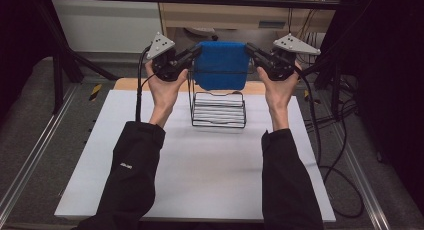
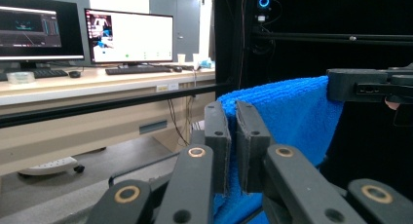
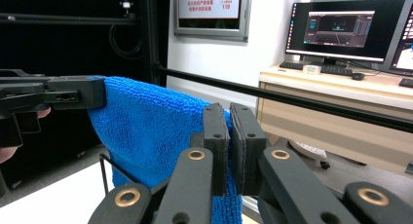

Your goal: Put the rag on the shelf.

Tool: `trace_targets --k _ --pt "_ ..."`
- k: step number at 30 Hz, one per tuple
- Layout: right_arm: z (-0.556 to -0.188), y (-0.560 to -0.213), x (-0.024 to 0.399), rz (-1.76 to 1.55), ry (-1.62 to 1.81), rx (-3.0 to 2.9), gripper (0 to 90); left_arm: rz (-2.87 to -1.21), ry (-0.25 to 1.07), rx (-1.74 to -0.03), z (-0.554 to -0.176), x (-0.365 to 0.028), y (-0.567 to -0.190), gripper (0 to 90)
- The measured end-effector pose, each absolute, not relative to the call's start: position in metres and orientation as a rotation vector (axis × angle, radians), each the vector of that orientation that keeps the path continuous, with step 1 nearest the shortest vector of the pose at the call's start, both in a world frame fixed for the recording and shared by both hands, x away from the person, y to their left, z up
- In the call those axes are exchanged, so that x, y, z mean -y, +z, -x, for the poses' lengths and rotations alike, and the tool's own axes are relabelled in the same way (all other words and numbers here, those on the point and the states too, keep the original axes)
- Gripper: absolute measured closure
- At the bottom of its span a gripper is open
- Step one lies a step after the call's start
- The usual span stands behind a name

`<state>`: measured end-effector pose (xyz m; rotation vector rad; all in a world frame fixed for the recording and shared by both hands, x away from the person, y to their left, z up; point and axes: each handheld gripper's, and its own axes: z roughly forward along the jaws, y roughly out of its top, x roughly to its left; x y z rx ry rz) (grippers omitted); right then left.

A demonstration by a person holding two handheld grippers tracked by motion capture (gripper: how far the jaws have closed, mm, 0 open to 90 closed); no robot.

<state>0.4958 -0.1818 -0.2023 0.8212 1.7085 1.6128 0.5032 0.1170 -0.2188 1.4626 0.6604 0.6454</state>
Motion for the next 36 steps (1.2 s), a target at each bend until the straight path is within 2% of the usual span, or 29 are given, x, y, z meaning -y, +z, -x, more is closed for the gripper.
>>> trace_targets --k 22,36 --pt "-0.479 -0.22 0.187 -0.803 1.584 -1.825 86.3 -1.555 0.6 -0.644 -0.492 -0.121 -0.237 83.8" --pt "-0.477 -0.238 0.192 -0.827 1.601 -1.921 85.9 -1.646 0.535 -0.658 -0.486 -0.124 -0.246 80.3"
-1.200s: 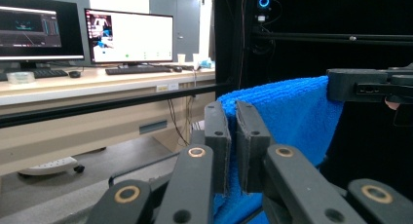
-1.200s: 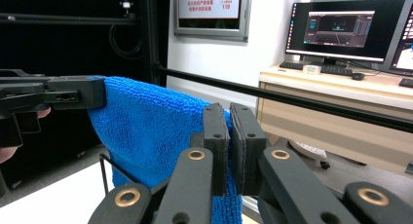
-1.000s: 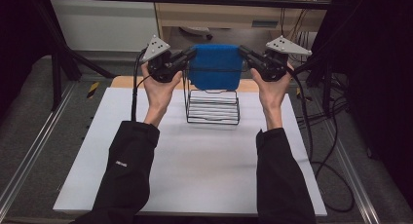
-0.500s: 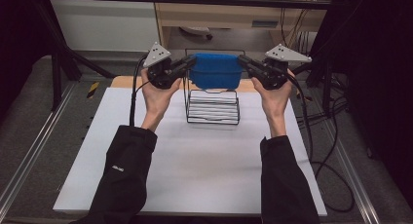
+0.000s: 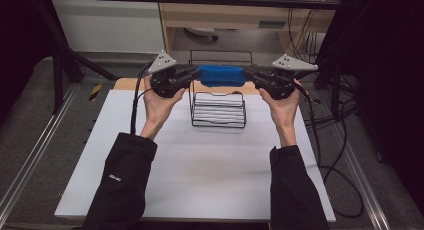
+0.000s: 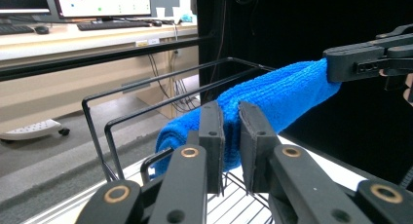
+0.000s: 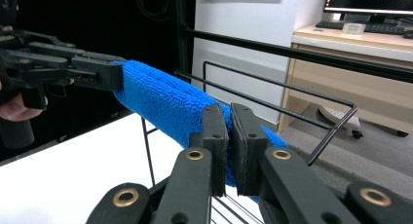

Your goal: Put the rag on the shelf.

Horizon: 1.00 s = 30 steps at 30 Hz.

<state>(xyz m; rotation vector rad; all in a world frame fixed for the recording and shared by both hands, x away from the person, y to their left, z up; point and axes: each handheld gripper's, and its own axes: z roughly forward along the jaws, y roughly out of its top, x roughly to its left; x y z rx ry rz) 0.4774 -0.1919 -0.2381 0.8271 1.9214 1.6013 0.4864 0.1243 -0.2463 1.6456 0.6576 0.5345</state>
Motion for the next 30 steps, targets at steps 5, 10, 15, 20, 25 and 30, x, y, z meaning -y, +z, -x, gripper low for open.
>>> trace_targets --k 5,10,15,20,25,30 --pt "-0.478 -0.24 0.193 -0.819 1.59 -1.943 85.9 -1.626 0.505 -0.67 -0.484 -0.129 -0.235 74.2" --pt "-0.478 -0.244 0.194 -0.812 1.592 -1.963 85.7 -1.606 0.495 -0.671 -0.482 -0.133 -0.219 74.6" --pt "-0.479 -0.246 0.193 -0.808 1.592 -1.971 85.4 -1.719 0.452 -0.717 -0.487 -0.126 -0.221 82.6" --pt "-0.478 -0.246 0.193 -0.795 1.58 -1.987 84.6 -1.808 0.397 -0.724 -0.491 -0.121 -0.232 89.7" --pt "-0.478 -0.249 0.194 -0.794 1.571 -1.991 83.7 -1.86 0.406 -0.716 -0.49 -0.116 -0.24 89.8" --pt "-0.478 -0.252 0.193 -0.789 1.557 -1.995 79.5 -1.879 0.413 -0.72 -0.49 -0.113 -0.249 89.8"
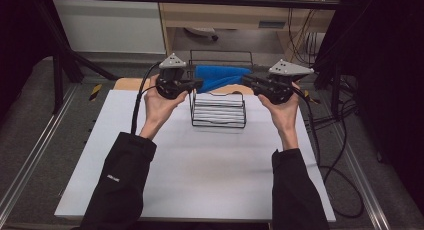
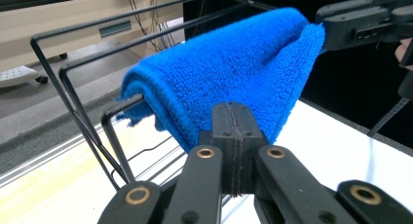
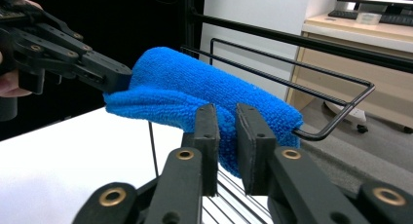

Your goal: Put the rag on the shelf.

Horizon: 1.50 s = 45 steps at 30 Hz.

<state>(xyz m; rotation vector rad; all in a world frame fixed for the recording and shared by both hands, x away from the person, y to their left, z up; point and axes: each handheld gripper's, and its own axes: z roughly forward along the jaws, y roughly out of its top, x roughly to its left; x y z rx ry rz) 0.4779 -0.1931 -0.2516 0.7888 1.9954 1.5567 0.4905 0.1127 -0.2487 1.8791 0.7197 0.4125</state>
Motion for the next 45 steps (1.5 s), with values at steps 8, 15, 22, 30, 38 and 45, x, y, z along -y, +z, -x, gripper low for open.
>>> trace_targets --k 8,15,22,30,38,45 --pt "-0.474 -0.249 0.194 -0.775 1.607 -1.967 68.9 -1.885 0.436 -0.714 -0.493 -0.108 -0.258 89.9" --pt "-0.471 -0.252 0.191 -0.775 1.615 -1.992 70.3 -1.899 0.444 -0.721 -0.495 -0.107 -0.268 89.8" --pt "-0.469 -0.263 0.188 -0.81 1.586 -2.029 84.8 -1.907 0.448 -0.72 -0.497 -0.103 -0.281 89.8" --pt "-0.48 -0.293 0.197 -0.932 1.545 -2.021 89.5 -1.904 0.458 -0.714 -0.5 -0.102 -0.286 89.7" --pt "-0.476 -0.291 0.201 -0.921 1.569 -2.006 83.4 -1.893 0.454 -0.72 -0.497 -0.105 -0.287 86.9" --pt "-0.46 -0.282 0.207 -0.91 1.603 -2.006 58.2 -1.919 0.45 -0.742 -0.484 -0.115 -0.285 69.3"
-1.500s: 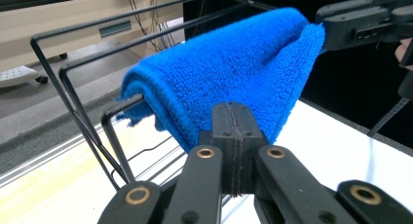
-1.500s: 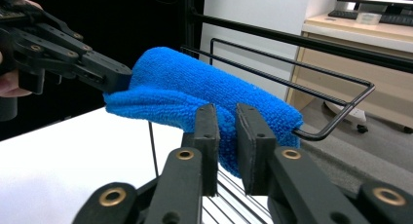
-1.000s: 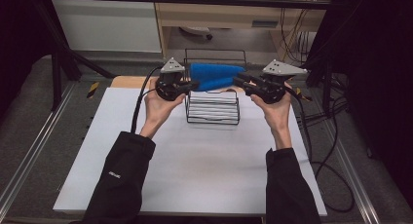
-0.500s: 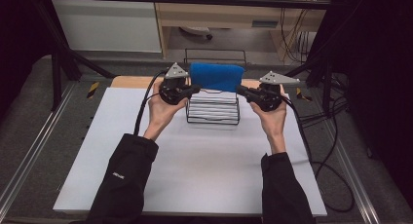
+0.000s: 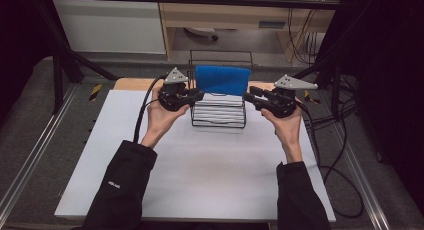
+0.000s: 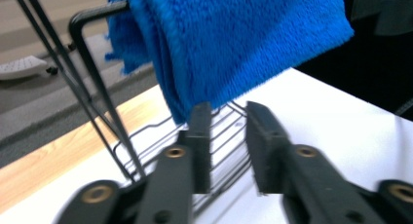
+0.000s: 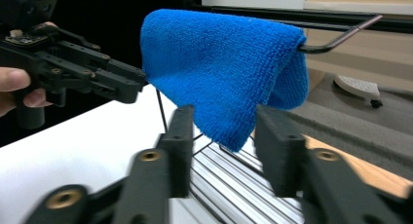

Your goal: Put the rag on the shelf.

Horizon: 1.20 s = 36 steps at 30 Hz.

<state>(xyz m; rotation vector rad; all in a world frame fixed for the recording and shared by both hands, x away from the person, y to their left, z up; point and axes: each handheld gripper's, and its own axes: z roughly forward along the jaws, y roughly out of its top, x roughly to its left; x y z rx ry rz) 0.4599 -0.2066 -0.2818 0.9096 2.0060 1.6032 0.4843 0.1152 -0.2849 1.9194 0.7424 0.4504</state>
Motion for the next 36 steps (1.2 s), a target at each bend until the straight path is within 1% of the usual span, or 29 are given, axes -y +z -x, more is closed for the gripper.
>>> trace_targets --k 5,7,10,11,12,18,28,36 --pt "-0.45 -0.279 0.21 -0.952 1.58 -2.028 41.9 -1.944 0.472 -0.773 -0.474 -0.127 -0.287 53.9" --pt "-0.446 -0.28 0.21 -0.964 1.568 -2.034 33.2 -1.952 0.474 -0.778 -0.47 -0.131 -0.29 48.7" --pt "-0.441 -0.282 0.211 -0.962 1.549 -2.05 22.7 -1.965 0.483 -0.797 -0.464 -0.14 -0.296 41.3" --pt "-0.44 -0.283 0.211 -0.968 1.541 -2.062 19.4 -1.968 0.479 -0.799 -0.462 -0.143 -0.298 36.5" --pt "-0.44 -0.284 0.212 -0.977 1.536 -2.072 17.5 -1.972 0.478 -0.803 -0.46 -0.146 -0.301 36.5" --pt "-0.432 -0.292 0.216 -0.998 1.519 -2.091 10.3 -1.989 0.468 -0.822 -0.446 -0.164 -0.318 26.3" --pt "-0.413 -0.316 0.222 -1.035 1.519 -2.115 4.5 -1.955 0.481 -0.86 -0.417 -0.198 -0.354 12.7" --pt "-0.399 -0.35 0.225 -1.048 1.476 -2.173 2.1 -1.942 0.454 -0.912 -0.397 -0.225 -0.383 6.8"
